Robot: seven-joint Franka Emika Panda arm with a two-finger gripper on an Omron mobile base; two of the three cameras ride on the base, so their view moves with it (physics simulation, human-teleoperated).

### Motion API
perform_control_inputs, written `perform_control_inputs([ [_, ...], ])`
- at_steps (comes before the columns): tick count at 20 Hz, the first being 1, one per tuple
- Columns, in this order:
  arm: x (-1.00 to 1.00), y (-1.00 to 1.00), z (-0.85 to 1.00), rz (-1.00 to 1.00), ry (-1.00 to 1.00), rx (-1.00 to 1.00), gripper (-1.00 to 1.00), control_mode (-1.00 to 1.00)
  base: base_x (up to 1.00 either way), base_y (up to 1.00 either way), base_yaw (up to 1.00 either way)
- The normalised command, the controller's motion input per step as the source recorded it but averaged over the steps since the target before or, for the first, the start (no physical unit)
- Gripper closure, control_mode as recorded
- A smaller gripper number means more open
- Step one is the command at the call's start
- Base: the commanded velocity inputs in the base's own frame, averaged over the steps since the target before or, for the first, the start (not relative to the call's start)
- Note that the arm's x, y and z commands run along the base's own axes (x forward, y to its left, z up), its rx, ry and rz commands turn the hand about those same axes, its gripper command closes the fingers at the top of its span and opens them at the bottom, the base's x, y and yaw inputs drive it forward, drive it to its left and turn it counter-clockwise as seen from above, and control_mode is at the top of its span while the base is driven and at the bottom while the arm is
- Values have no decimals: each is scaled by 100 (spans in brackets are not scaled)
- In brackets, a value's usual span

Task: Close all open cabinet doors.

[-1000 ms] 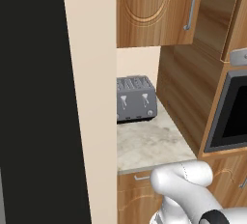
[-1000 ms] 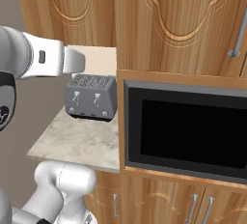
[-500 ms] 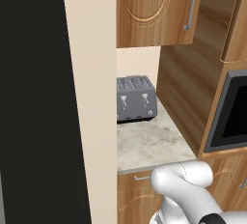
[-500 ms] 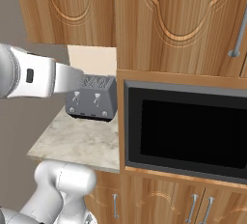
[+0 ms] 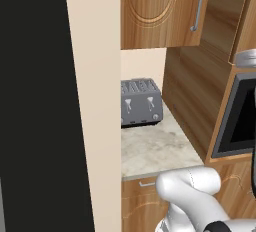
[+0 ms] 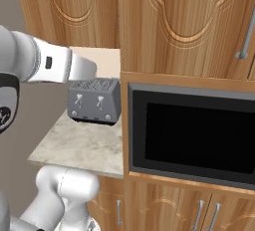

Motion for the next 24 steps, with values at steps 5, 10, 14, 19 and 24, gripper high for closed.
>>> perform_control_inputs([
  [5,33,0,-28,-8,0,0,-100,-100,0,0,0],
  [10,11,0,-12,-6,0,0,-100,-100,0,0,0],
  [14,-19,0,0,-2,-5,0,-100,-100,0,0,0],
  [19,-23,0,0,0,-7,0,-100,-100,0,0,0],
  [24,-59,0,0,-1,-13,0,-100,-100,0,0,0],
])
